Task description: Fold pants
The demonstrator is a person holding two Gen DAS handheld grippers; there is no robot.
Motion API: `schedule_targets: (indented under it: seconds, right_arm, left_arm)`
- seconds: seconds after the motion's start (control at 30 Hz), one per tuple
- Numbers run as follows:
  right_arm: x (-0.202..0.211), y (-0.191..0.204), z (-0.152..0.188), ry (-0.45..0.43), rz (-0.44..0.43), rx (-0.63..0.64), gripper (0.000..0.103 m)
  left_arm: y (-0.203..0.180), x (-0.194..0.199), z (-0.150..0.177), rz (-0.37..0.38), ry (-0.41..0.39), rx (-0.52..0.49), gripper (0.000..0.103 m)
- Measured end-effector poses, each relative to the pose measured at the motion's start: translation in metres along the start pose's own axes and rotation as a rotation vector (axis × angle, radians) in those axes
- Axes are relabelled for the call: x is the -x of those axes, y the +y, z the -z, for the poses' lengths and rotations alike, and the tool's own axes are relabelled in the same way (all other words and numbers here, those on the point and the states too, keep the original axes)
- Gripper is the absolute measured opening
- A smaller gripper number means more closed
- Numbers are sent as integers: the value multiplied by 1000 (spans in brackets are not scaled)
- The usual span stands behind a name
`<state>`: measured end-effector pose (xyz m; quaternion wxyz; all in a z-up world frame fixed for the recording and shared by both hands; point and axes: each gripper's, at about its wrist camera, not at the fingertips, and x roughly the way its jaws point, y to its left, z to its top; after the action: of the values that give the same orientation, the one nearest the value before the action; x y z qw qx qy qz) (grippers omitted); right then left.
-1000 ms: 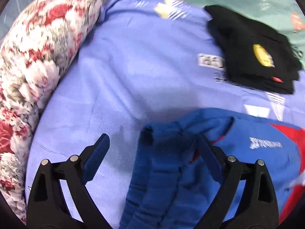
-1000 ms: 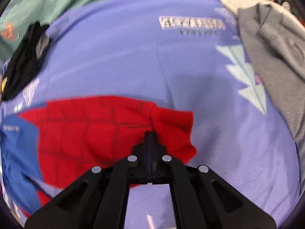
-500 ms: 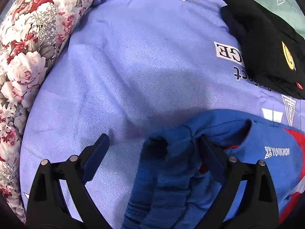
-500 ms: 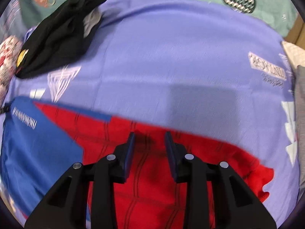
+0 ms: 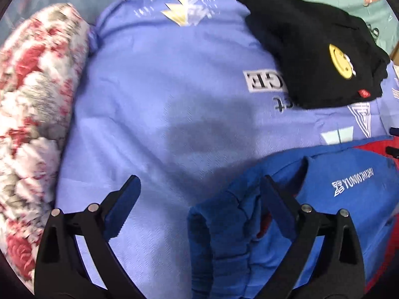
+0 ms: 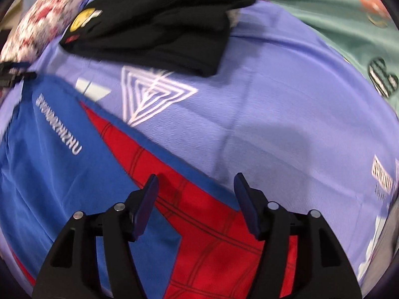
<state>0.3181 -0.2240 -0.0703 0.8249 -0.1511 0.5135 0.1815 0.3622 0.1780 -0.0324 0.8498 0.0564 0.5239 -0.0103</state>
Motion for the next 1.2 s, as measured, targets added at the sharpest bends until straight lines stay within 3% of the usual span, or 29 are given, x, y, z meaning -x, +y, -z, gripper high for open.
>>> schedule_targets:
  seconds: [0.13, 0.3, 0.37, 0.43, 0.47, 0.53, 0.57, 0.63, 0.73, 1.0, 1.1, 1.2]
  right_arm:
    - [-4, 0, -1, 16, -21, 64, 63]
    - [-6, -5, -2, 14, -62, 90, 62]
    - [-6, -6, -4, 12, -75, 95, 54]
    - [-3, -1, -2, 9, -92, 114, 35]
    - [-2, 0, -1, 10, -93, 117, 30]
    - [1, 3, -1, 14, -108, 118, 9]
    - [3, 4, 0, 18, -115, 115, 7]
    - [7, 3, 3, 17, -107, 107, 6]
    - [26, 3, 10, -8, -123, 64, 5]
    - [139, 5, 55, -168, -236, 22, 5]
    - [171, 22, 90, -200, -306, 19, 5]
    - [171, 44, 131, -186, -368, 20, 5]
  left_arm:
    - [-2, -7, 2, 78, 15, -64, 97]
    - [-16, -26, 0, 55, 50, -191, 97]
    - [-19, -32, 0, 72, 59, -210, 96]
    - [-16, -31, 0, 141, 67, -184, 78]
    - [-16, -29, 0, 146, 58, -184, 70]
    - [-20, -21, 5, 187, 51, -202, 25]
    - [-24, -16, 8, 198, 54, -216, 21]
    - [-33, -6, 12, 142, 31, -264, 17]
    - [-37, 14, 14, 126, 0, -278, 14]
    - [-35, 122, 46, 205, -179, -301, 9]
    - [-31, 155, 79, 272, -234, -294, 5]
    - [-30, 168, 121, 308, -241, -274, 5]
